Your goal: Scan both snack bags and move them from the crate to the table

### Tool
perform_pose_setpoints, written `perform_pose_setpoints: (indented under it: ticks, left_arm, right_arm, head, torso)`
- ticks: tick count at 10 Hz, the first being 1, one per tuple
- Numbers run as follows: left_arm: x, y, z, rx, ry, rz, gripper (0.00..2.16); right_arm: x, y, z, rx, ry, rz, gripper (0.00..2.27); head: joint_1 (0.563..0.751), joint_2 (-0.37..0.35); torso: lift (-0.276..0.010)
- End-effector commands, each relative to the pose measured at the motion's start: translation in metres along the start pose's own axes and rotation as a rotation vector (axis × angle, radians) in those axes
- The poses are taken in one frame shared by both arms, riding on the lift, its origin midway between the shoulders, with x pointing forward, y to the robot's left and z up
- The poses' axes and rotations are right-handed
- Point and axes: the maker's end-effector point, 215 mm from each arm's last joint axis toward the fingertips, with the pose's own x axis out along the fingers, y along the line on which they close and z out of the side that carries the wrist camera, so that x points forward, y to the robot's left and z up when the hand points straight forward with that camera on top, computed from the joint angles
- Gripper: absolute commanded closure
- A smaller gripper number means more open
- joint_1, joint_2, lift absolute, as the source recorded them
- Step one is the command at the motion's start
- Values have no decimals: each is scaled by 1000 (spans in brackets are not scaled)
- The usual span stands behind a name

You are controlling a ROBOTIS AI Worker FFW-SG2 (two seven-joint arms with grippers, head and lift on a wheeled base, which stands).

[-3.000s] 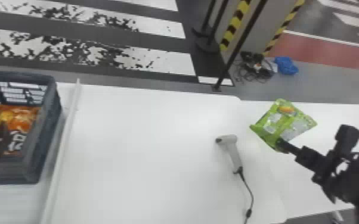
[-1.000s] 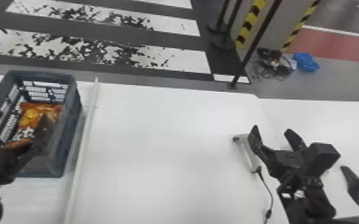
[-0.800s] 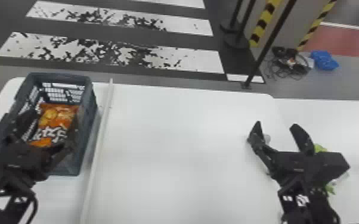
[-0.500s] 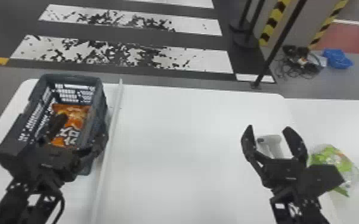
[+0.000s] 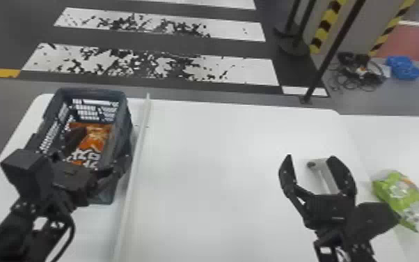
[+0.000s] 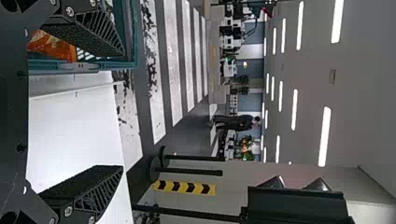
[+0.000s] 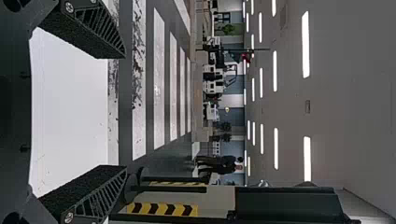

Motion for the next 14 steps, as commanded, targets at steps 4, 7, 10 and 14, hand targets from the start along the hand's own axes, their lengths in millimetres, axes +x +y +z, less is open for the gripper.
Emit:
perform_pose_setpoints:
  ticks: [4, 7, 10, 14]
  left_arm:
    - [15, 105, 21, 209, 252, -46, 144]
    - [35, 164, 20, 367, 371, -95, 144]
    - [64, 175, -9, 471, 524, -244, 147]
    - [82, 168, -77, 599, 745, -411, 147]
  right_arm:
    - [0, 2, -5, 1, 16, 5, 97]
    - [0, 2, -10, 0, 33, 5, 97]
    - [-2, 2, -10, 2, 37, 5, 97]
    - [-4, 2, -13, 1, 48, 4, 97]
  head:
    - [695, -14]
    - [695, 67]
    - [695, 99]
    - [695, 91]
  torso:
    - [-35]
    - [-35]
    - [-35]
    - [-35]
